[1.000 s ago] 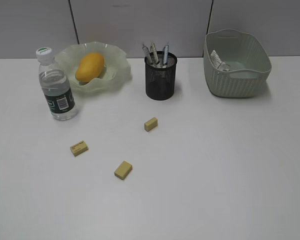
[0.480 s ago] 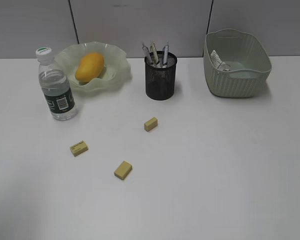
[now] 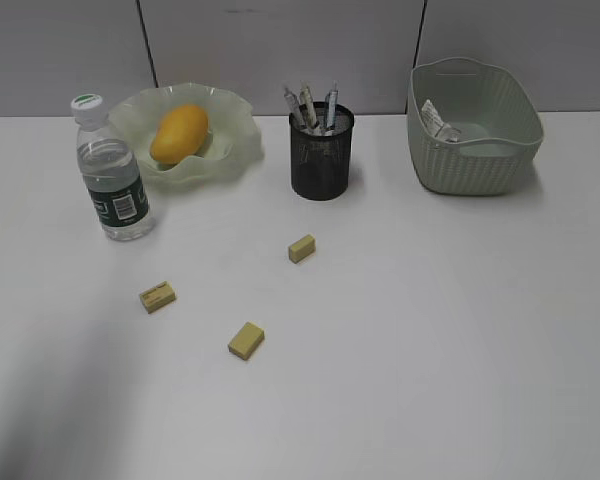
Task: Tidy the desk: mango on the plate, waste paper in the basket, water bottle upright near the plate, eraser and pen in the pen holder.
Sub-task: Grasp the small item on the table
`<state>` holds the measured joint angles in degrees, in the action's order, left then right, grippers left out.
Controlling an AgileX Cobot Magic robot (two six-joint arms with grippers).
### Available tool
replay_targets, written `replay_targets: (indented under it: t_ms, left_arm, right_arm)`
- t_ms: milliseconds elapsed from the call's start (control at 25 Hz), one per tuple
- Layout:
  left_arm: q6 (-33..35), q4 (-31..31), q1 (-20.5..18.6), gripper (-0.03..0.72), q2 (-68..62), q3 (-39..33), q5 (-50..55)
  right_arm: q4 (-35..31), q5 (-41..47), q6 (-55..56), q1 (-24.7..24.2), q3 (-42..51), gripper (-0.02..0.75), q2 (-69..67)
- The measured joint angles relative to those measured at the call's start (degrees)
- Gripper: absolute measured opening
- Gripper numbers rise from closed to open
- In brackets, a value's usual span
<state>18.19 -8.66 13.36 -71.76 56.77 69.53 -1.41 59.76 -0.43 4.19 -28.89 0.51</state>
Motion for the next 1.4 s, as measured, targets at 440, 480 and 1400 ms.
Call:
replay_targets:
  t_ms: [440,480,1400]
  left_arm:
    - [3.1,4.6,10.6,0.506,-20.4,8.6,-7.5]
    - [4.0,4.7,11.0,0.505,-22.0,9.3,-8.4]
    - [12.7,4.5,11.8,0.501,-45.3,21.3,-16.6]
  right_arm:
    - [0.0,0.0,0.0,0.0,0.0,0.432,0.0]
    - [0.0,0.0,0.0,0.0,0.0,0.432,0.0]
    - [0.0,0.0,0.0,0.0,0.0,0.432,0.0]
